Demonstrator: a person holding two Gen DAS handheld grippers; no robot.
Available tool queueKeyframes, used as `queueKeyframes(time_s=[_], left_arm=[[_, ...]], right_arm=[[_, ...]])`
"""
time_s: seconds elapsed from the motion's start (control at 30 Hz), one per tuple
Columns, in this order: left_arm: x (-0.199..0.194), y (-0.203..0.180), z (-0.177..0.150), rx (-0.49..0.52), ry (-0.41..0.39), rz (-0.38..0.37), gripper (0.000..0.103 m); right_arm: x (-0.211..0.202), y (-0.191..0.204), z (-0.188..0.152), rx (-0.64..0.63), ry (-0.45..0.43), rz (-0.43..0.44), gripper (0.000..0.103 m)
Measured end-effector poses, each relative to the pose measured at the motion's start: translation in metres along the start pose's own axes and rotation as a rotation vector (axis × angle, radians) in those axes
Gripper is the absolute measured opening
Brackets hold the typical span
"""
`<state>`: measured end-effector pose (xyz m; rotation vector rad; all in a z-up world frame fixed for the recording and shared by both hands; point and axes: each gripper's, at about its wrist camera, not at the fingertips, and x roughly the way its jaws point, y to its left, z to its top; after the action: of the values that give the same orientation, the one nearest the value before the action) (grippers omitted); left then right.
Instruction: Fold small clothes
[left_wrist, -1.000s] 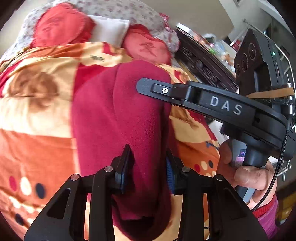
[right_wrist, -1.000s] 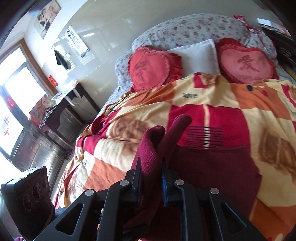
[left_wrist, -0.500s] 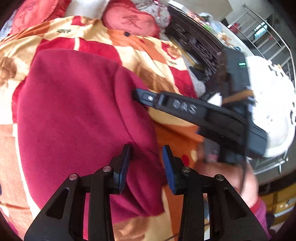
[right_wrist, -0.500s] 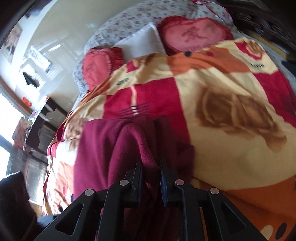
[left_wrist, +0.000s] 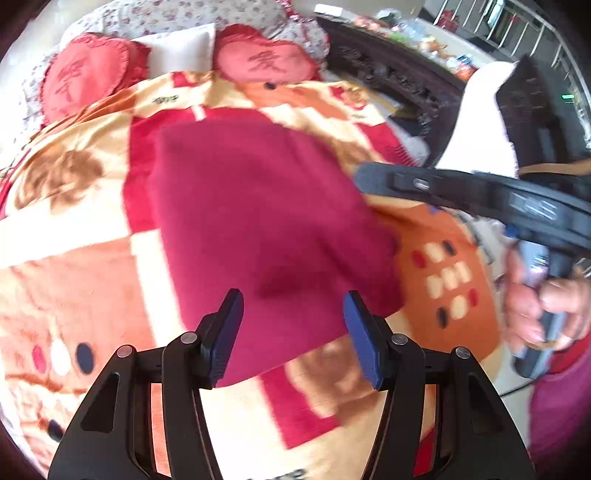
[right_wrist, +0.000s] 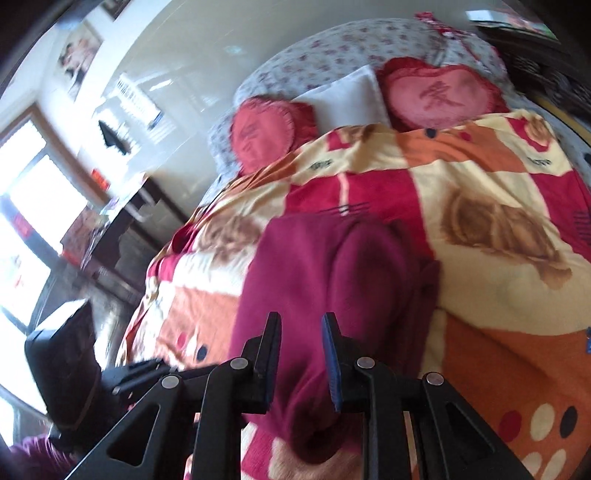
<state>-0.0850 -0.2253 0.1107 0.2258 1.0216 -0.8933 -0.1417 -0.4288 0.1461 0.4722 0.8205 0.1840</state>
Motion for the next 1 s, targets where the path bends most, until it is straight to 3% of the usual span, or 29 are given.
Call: queueKeyframes(time_s=[0.07, 0.2, 0.3, 0.43, 0.53, 0.7, 0.9, 1.0], left_arm=[[0.009, 0.006, -0.007, -0.004, 0.014, 0.017, 0.056], [0.027, 0.011, -0.016, -0.027, 0.035, -0.002, 0.056], [0.033, 0.008, -0.02, -0.017, 0.031, -0.007, 0.056], [0.029, 0.005, -0.019, -0.015, 0.031, -0.001, 0.056], [0.011, 0.008, -0.014, -0.036, -0.013, -0.01, 0.056], [-0.001, 0.017, 0.0, -0.05, -0.073, 0.054, 0.056], [0.008, 0.028, 0.009, -0.101, -0.085, 0.075, 0.056], [0.015, 0.029, 0.01, -0.107, -0.074, 0.077, 0.056]], right_arm=[[0.008, 0.01, -0.01, -0.048, 0.011, 0.006, 0.021], [0.032, -0.001, -0.034, -0.048, 0.086, -0.081, 0.021], [0.043, -0.021, -0.053, -0.03, 0.133, -0.183, 0.014], [0.041, -0.036, -0.058, 0.015, 0.102, -0.147, 0.014], [0.03, -0.036, -0.053, 0.049, 0.083, -0.125, 0.014], [0.002, -0.02, -0.04, 0.056, -0.033, -0.137, 0.021], [0.012, 0.006, -0.04, -0.023, -0.002, -0.163, 0.021], [0.026, 0.005, -0.048, -0.069, 0.035, -0.24, 0.021]])
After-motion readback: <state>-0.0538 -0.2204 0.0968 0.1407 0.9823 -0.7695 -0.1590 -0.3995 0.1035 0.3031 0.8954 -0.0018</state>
